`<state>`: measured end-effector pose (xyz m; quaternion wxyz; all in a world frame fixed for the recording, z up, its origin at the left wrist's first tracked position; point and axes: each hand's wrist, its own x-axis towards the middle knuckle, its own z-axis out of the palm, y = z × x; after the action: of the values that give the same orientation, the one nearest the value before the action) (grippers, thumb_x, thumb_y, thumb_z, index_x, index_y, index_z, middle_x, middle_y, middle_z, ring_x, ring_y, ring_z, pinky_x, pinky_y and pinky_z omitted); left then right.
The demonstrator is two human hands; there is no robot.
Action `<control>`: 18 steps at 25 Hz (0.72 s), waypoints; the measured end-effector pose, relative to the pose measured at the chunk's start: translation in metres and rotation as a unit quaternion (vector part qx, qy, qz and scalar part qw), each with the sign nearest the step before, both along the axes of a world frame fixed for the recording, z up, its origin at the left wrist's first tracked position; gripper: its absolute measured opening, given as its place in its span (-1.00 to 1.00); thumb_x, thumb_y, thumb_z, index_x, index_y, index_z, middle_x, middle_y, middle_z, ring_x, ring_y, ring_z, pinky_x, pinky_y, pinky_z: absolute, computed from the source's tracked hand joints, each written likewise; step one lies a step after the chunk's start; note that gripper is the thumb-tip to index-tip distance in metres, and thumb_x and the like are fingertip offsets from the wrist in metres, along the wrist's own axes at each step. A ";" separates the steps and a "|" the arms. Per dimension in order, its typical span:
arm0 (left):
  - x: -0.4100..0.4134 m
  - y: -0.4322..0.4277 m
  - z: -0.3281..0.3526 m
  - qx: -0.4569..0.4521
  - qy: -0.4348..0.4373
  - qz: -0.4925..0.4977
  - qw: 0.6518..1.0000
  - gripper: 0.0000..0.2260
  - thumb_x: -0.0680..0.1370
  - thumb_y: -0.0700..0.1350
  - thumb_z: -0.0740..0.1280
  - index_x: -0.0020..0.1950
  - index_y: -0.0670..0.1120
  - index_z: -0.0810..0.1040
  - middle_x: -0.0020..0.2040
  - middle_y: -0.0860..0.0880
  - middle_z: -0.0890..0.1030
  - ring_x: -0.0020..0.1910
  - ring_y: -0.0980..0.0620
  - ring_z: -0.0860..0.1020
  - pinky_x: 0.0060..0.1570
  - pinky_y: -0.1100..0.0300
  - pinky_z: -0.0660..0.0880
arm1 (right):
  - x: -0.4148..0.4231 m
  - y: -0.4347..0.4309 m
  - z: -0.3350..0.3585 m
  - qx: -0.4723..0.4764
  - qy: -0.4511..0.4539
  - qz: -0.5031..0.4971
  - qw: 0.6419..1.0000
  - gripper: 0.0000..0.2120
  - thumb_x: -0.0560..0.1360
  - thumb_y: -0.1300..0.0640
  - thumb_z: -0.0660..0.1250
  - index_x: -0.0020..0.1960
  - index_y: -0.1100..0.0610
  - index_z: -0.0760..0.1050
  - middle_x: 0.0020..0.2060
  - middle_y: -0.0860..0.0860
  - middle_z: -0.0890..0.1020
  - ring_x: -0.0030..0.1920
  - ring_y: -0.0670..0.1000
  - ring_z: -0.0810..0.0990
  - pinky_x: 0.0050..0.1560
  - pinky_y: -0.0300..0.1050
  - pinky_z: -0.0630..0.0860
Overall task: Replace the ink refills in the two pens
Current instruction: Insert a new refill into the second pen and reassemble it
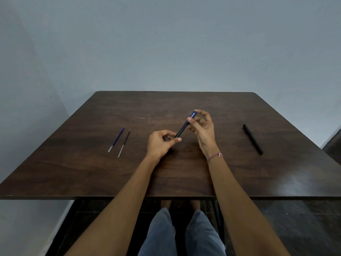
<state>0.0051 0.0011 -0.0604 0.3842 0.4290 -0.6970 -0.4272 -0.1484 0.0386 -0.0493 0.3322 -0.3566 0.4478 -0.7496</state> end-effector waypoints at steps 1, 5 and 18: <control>0.000 0.000 0.000 -0.001 0.003 0.000 1.000 -0.83 0.33 -0.10 0.56 -0.25 0.12 0.61 -0.36 0.06 0.59 -0.35 0.11 0.54 -0.27 0.21 0.53 | 0.001 -0.001 0.000 0.004 0.004 0.009 1.000 -0.70 0.44 0.30 0.43 0.08 0.01 0.49 -0.19 0.02 0.67 -0.14 -0.03 0.66 -0.07 -0.11 0.60; 0.000 0.001 0.001 0.004 0.001 0.002 1.000 -0.85 0.34 -0.08 0.55 -0.20 0.07 0.62 -0.36 0.08 0.60 -0.38 0.18 0.55 -0.31 0.29 0.49 | 0.005 -0.002 -0.002 0.003 0.019 0.046 0.999 -0.72 0.50 0.35 0.34 0.12 0.05 0.48 -0.18 0.07 0.70 -0.10 -0.02 0.68 -0.14 -0.19 0.60; 0.002 0.002 -0.001 -0.016 0.018 0.006 1.000 -0.85 0.38 -0.07 0.53 -0.17 0.17 0.63 -0.26 0.14 0.66 -0.23 0.20 0.62 -0.13 0.26 0.55 | 0.002 -0.005 -0.012 0.065 0.146 -0.022 0.987 -0.42 0.34 0.21 0.54 0.24 -0.06 0.36 -0.24 0.10 0.65 -0.13 0.06 0.67 0.01 -0.04 0.61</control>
<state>0.0069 0.0027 -0.0617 0.4064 0.4193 -0.6938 -0.4215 -0.1460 0.0332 -0.0617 0.2687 -0.4300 0.5472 -0.6659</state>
